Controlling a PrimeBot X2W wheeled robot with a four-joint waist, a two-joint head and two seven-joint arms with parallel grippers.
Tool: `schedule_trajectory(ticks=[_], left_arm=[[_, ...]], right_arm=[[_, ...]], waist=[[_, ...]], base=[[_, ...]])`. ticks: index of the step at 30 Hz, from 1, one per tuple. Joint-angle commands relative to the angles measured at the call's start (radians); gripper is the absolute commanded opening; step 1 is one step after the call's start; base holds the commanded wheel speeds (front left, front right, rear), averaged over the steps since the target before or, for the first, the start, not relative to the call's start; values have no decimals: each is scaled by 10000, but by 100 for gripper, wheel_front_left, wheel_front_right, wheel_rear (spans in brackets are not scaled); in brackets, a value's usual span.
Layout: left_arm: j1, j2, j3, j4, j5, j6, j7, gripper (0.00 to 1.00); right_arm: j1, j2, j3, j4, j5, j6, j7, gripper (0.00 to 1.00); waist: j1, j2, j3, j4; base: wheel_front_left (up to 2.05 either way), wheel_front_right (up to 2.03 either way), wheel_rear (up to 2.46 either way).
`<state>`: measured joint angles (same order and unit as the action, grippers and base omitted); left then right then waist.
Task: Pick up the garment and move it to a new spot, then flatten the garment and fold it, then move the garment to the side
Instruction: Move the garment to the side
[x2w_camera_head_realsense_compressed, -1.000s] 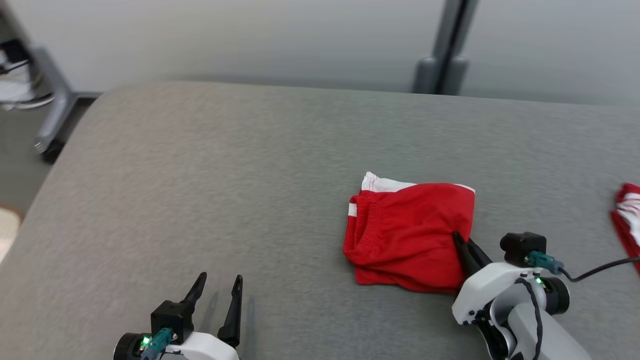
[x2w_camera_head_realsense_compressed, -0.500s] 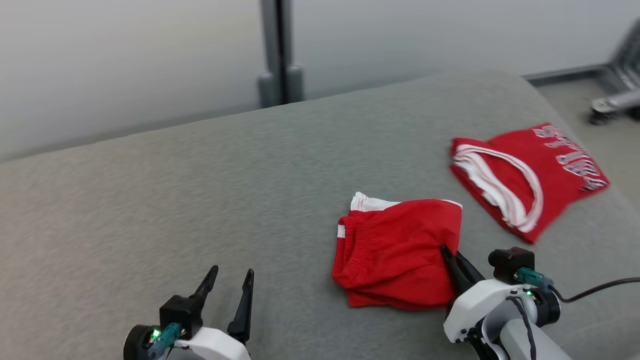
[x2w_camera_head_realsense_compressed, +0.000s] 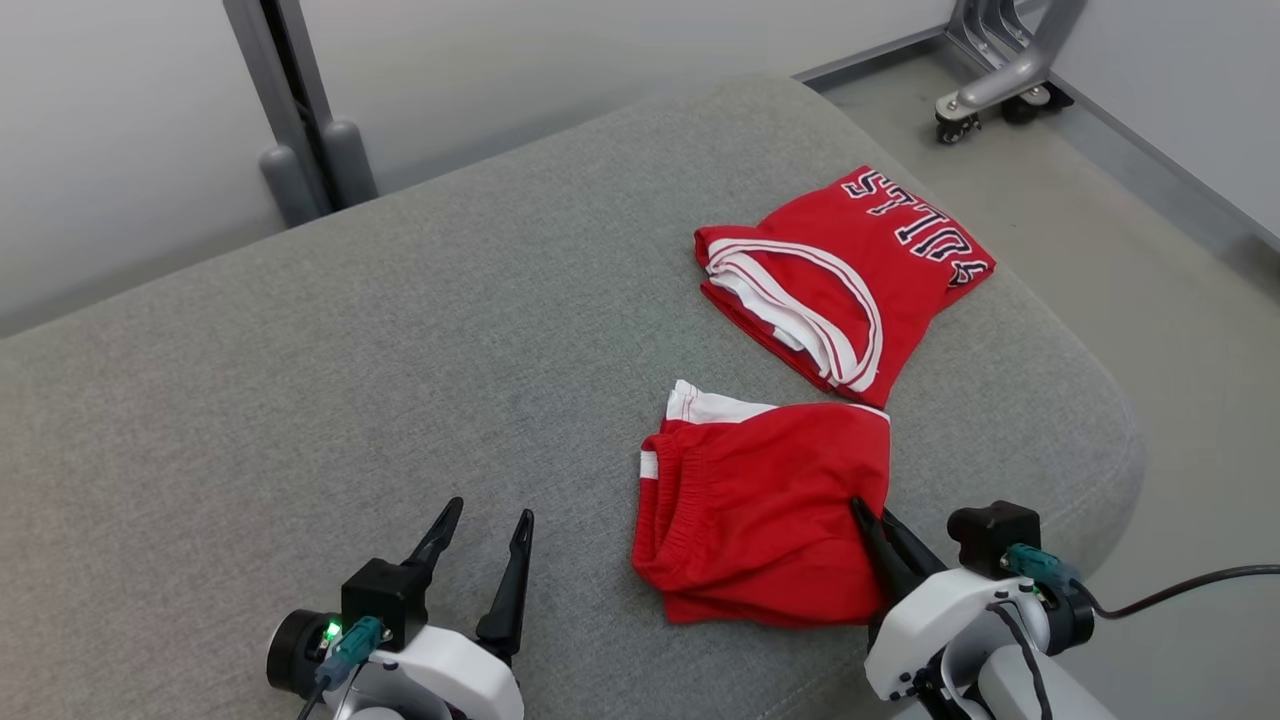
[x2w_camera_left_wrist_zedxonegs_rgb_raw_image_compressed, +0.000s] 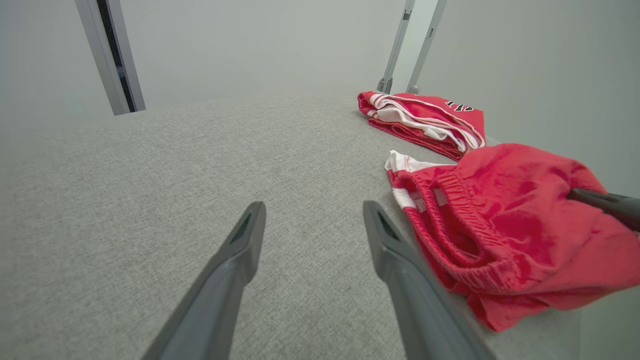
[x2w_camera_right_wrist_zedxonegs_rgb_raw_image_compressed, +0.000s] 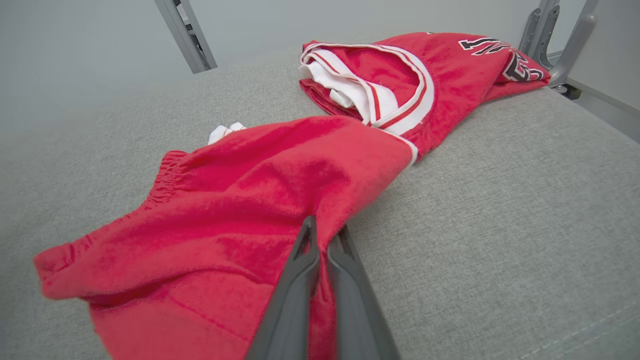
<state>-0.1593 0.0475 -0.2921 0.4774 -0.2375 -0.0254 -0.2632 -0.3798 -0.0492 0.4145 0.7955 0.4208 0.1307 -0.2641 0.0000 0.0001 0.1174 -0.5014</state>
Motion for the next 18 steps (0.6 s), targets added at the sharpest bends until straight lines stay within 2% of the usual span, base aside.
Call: schedule_trajectory(ticks=[1, 5, 8, 13, 18], left_arm=[[-186, 63, 0, 14, 73, -45, -15, 100], [-206, 63, -29, 63, 147, -97, -15, 100], [-311, 63, -43, 52, 209, -100, -15, 100], [-435, 63, 40, 130, 444, -185, -15, 100], [-674, 62, 123, 138, 504, -254, -15, 100]], right_arm=[[0, -44, 15, -52, -126, 0, 2, 0], [-451, -41, 152, -128, -600, 0, 2, 0], [-1025, -196, 175, -203, -1016, -2, 2, 0], [-2356, -809, 66, -173, -1559, -2, 2, 0], [-3768, -1615, -337, 780, -2060, -2, 2, 0]], waist=[[0, -1, 154, -94], [0, -1, 316, -42], [0, -1, 507, 264], [0, -1, 864, 961], [0, -1, 1277, 1741]], base=[[0, 0, 0], [0, 0, 0], [0, 0, 0], [0, 0, 0], [0, 0, 0]])
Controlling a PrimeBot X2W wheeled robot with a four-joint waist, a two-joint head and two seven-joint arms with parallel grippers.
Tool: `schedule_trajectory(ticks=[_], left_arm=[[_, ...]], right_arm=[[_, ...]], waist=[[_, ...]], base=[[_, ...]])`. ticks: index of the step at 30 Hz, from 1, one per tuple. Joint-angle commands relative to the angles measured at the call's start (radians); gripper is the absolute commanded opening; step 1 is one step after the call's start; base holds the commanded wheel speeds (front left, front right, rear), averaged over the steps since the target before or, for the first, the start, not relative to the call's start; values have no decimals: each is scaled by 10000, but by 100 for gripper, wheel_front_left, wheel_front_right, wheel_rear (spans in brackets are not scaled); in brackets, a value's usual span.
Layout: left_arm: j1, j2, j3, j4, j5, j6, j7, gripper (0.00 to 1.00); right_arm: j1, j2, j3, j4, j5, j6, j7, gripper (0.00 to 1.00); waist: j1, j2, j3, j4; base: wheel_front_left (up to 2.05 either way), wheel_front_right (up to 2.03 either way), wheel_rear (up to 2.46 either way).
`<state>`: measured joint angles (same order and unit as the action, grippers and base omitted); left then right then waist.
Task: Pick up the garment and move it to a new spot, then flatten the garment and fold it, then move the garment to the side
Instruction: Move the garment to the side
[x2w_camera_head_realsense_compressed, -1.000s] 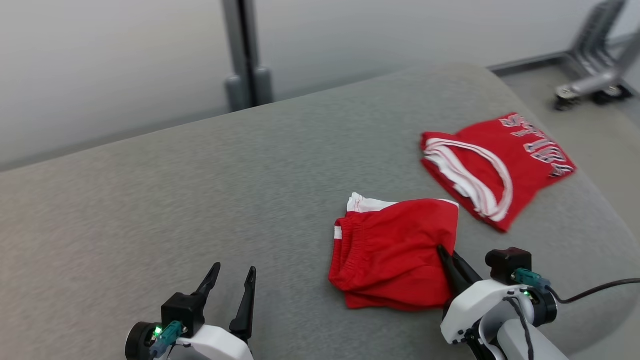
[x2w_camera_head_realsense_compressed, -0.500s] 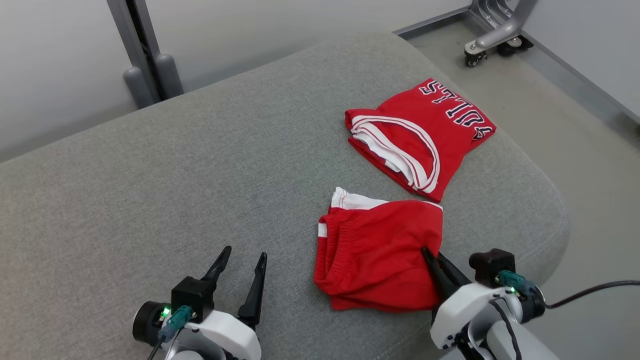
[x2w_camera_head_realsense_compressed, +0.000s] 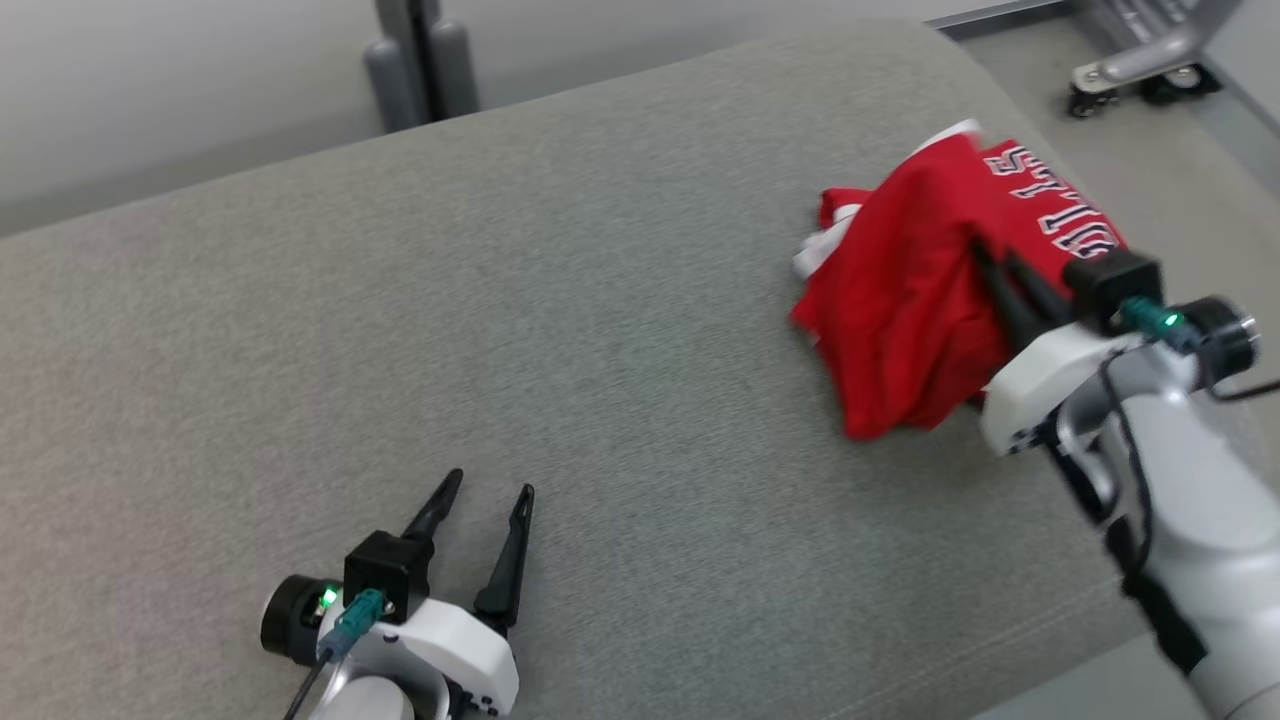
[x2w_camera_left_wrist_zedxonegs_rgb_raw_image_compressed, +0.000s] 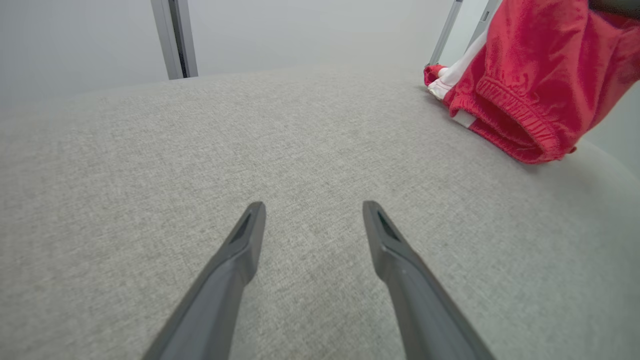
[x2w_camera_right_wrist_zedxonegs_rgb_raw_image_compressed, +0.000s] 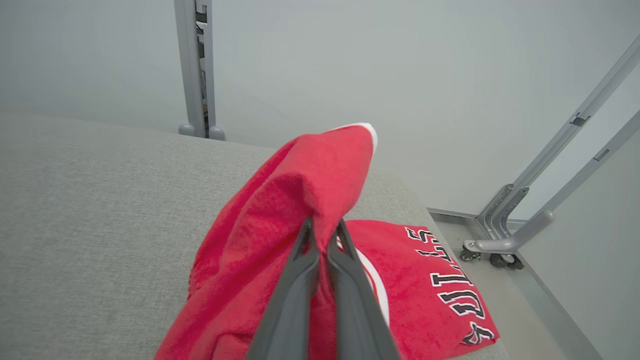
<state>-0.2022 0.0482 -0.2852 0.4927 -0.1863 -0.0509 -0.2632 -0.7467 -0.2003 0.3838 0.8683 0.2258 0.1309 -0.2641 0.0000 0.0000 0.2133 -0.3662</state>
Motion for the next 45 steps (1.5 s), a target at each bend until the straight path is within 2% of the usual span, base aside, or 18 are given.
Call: schedule_trajectory(ticks=[1, 7, 11, 12, 13, 14, 15, 20, 23, 26, 29, 32, 38, 45], left_arm=[[-293, 53, 98, -32, 100, 3, -15, 100], [-712, 53, 7, -25, 400, -179, -15, 100], [-835, 48, 23, -1, 538, -239, -15, 100], [-844, 48, 47, 14, 548, -240, -13, 100], [-842, 51, 67, 22, 568, -240, -13, 100], [-831, 51, 101, 31, 577, -236, -10, 100], [-831, 51, 101, 31, 577, -236, -10, 100], [-684, 57, 363, 1, 622, -164, -7, 100], [-578, 51, 523, -83, 557, -105, -7, 100], [-441, 53, 742, -154, 482, 19, -9, 100], [-262, 46, 935, -177, 415, 105, -10, 100], [-18, 54, 1113, -201, 354, 192, -9, 100], [447, 50, 1449, -212, 240, 361, -9, 100], [982, 51, 1861, -84, 185, 486, -9, 100]], right_arm=[[-359, -232, -111, 395, -260, -3, 5, 0], [-1700, -1412, -1304, 2496, -1516, -3, 64, 0], [-2127, -2084, -2530, 3464, -2315, -4, 261, 2], [-2176, -2253, -2928, 3598, -2492, -5, 266, 26], [-2165, -2418, -3284, 3661, -2782, -5, 275, 85], [-2094, -2519, -3623, 3737, -3037, -5, 433, 100], [-2094, -2519, -3623, 3737, -3037, -5, 433, 100], [-1554, -2345, -5619, 3308, -4067, -4, 198, 100], [-1196, -1615, -6453, 2607, -4502, -4, 17, 100], [-763, -716, -6669, 1289, -4513, -4, -21, 100], [80, 203, -6380, -168, -4227, -4, -12, 100], [886, 812, -5892, -1291, -3753, -4, -14, 100], [2576, 1321, -5061, -2560, -2762, -4, -15, 100], [4102, 1460, -4167, -2968, -1853, -4, -18, 100]], waist=[[0, 0, 413, 507], [0, 0, 978, 1488], [0, 0, 1180, 1939], [0, 0, 1198, 2018], [0, 0, 1208, 2083], [0, 0, 1205, 2130], [0, 0, 1205, 2130], [0, 0, 1043, 2254], [0, 0, 823, 2336], [0, 0, 513, 2419], [0, 0, 140, 2557], [0, 0, -242, 2729], [0, 0, -906, 3123], [0, 0, -1520, 3509]], base=[[0, 0, 0], [0, 0, 0], [0, 0, 0], [0, 0, 0], [0, 0, 0], [0, 0, 0], [0, 0, 0], [0, 0, 0], [0, 0, 0], [0, 0, 0], [0, 0, 0], [0, 0, 0], [0, 0, 0], [0, 0, 0]])
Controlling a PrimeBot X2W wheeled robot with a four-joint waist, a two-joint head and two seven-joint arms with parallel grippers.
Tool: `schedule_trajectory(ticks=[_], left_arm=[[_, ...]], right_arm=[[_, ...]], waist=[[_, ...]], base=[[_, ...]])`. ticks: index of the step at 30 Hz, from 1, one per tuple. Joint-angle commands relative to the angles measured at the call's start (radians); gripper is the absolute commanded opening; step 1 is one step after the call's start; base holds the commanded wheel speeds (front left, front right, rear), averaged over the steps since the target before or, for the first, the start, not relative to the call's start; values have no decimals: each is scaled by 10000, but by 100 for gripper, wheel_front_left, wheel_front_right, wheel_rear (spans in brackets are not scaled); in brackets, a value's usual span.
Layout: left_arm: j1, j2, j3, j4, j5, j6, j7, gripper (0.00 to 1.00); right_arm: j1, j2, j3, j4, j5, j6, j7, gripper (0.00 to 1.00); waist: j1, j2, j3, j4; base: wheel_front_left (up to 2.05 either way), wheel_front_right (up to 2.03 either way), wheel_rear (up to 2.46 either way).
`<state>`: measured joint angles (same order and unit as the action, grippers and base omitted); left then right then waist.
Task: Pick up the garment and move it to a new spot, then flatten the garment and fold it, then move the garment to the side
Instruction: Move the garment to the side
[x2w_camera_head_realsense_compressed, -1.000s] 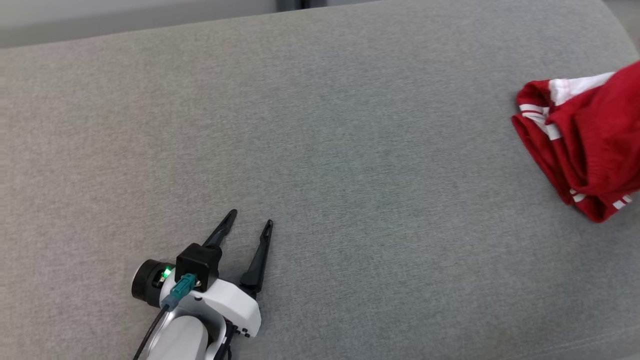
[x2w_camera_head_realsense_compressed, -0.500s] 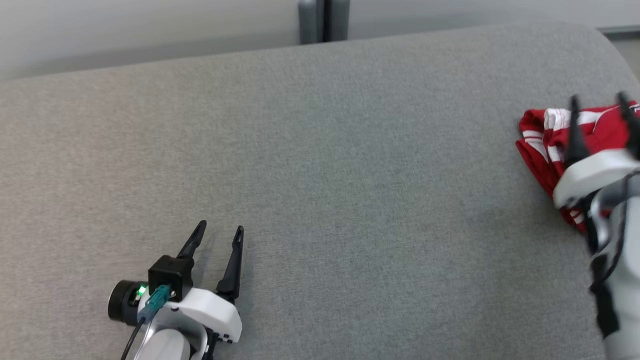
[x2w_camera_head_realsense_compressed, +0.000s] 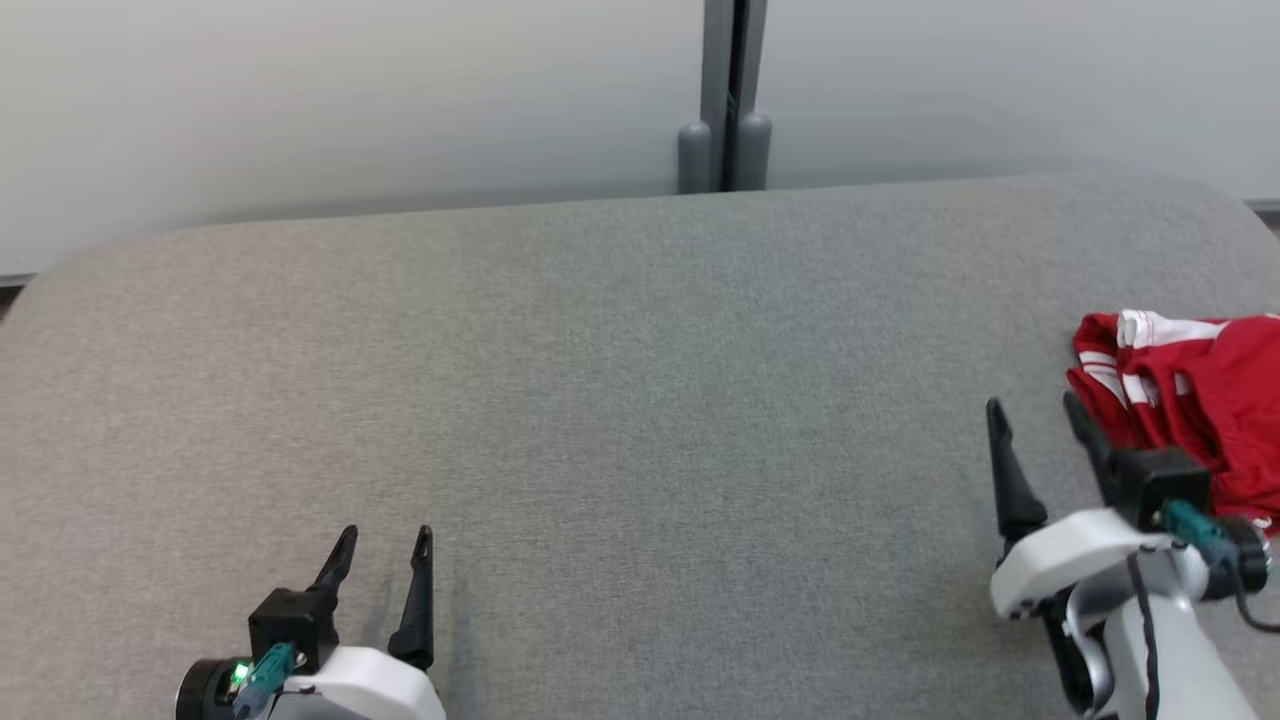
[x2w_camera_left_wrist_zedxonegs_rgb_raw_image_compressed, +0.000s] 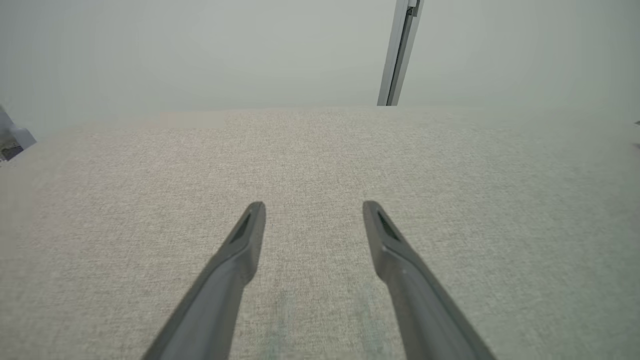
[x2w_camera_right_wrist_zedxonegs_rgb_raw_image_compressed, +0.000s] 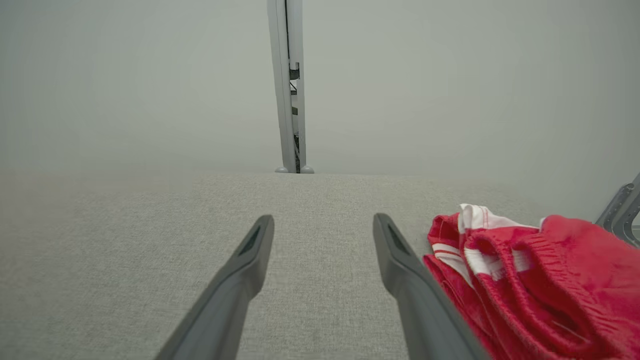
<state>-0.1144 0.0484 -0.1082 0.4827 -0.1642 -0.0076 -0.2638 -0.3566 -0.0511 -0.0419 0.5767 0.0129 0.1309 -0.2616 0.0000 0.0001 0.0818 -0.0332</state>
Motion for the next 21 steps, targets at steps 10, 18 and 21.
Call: schedule_trajectory(ticks=[10, 18, 21], left_arm=[[594, 42, 557, -21, -38, 223, -3, 100], [659, 46, 763, -41, -54, 287, -3, 100], [717, 46, 863, -40, -151, 278, -3, 100]], right_arm=[[1220, -42, 610, -533, 1256, -2, -42, 100], [1567, -36, 700, -499, 1364, -4, -44, 100], [1760, -36, 759, -454, 1551, -4, -44, 100]], waist=[[0, -1, -721, 381], [0, -1, -911, 359], [0, -1, -973, 332]], base=[[0, 0, 0], [0, 0, 0], [0, 0, 0]])
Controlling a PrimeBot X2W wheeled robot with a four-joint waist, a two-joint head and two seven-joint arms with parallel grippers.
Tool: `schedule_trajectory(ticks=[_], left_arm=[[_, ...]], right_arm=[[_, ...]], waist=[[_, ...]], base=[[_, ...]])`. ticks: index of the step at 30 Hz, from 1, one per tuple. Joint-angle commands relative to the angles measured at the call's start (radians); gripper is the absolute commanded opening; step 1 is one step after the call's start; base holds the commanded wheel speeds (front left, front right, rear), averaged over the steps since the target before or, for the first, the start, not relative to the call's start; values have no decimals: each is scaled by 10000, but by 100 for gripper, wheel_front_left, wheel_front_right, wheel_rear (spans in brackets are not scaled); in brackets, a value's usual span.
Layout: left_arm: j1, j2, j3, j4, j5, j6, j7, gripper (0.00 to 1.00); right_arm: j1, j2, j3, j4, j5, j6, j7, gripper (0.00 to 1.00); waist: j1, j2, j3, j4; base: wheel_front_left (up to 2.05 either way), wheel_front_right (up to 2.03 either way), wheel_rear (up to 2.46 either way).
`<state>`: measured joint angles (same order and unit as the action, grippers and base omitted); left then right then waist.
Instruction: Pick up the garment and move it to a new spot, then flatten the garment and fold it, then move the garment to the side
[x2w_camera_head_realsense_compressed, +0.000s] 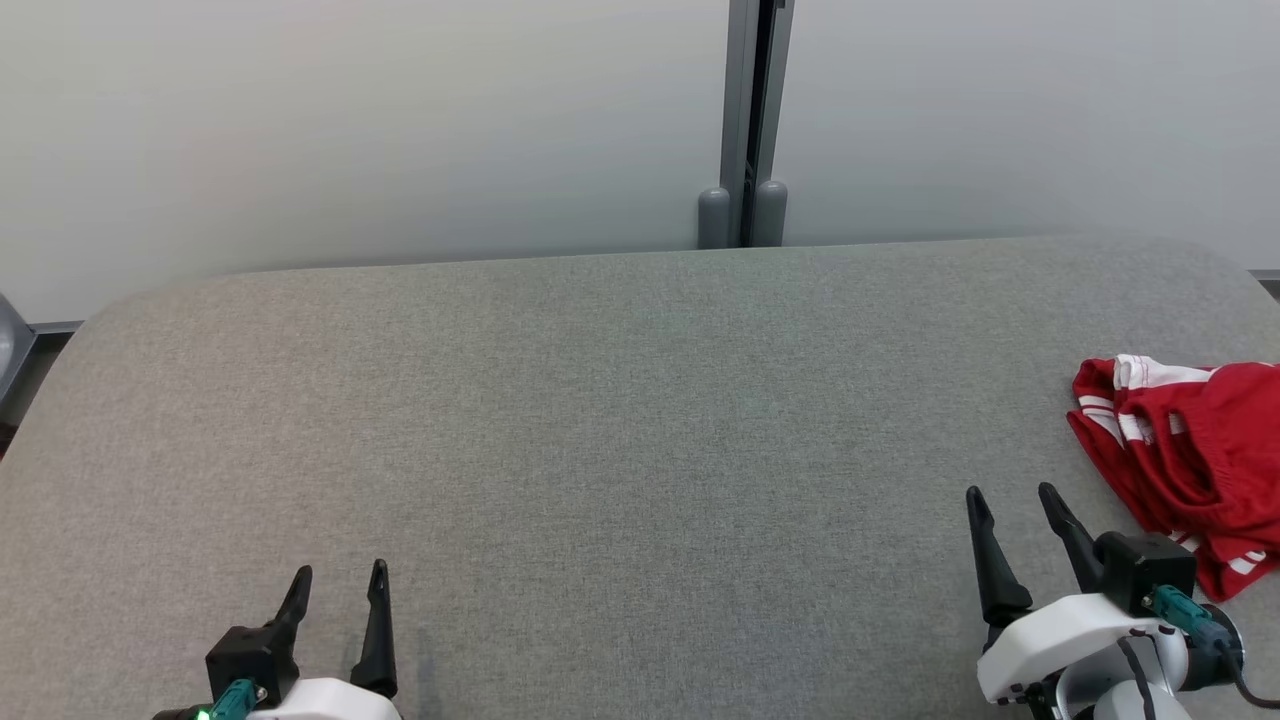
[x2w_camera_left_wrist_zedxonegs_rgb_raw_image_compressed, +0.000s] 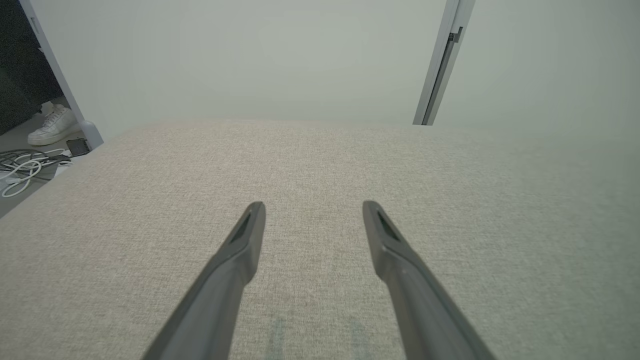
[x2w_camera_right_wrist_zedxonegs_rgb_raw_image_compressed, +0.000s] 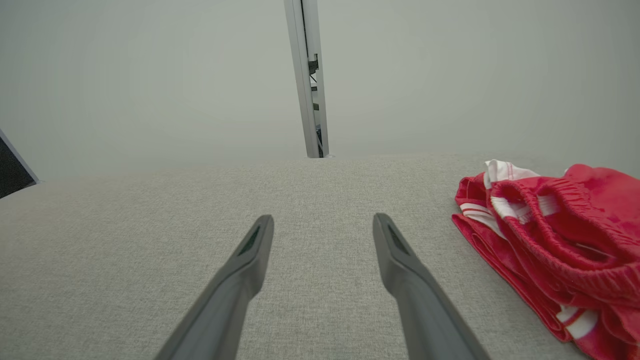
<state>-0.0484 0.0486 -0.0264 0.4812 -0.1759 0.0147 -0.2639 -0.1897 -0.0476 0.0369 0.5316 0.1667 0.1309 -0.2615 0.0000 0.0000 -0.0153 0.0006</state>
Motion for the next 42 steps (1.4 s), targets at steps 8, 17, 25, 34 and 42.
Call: schedule_trajectory(ticks=[8, 17, 25, 34, 42], left_arm=[[98, 46, 215, -45, -198, 12, -1, 100], [31, 46, 184, -1, -187, -10, -1, 100], [-38, 46, 117, 80, -223, -9, -1, 100], [-48, 46, 48, 113, -295, 16, -1, 100], [16, 4, 49, 115, -231, -2, 0, 100]], right_arm=[[104, -67, 98, 126, -250, -2, -46, 100], [8, -71, -17, 151, -117, -4, -46, 100], [-94, -69, 94, 401, -177, -4, -46, 100], [-165, -69, 138, 474, -270, -2, -46, 100], [-79, -5, 124, 444, -208, 0, -3, 100]], waist=[[0, 0, 57, -124], [0, 0, 205, -116], [0, 0, 306, -83], [0, 0, 385, -90], [0, 0, 390, -88]], base=[[0, 0, 0], [0, 0, 0], [0, 0, 0], [0, 0, 0], [0, 0, 0]])
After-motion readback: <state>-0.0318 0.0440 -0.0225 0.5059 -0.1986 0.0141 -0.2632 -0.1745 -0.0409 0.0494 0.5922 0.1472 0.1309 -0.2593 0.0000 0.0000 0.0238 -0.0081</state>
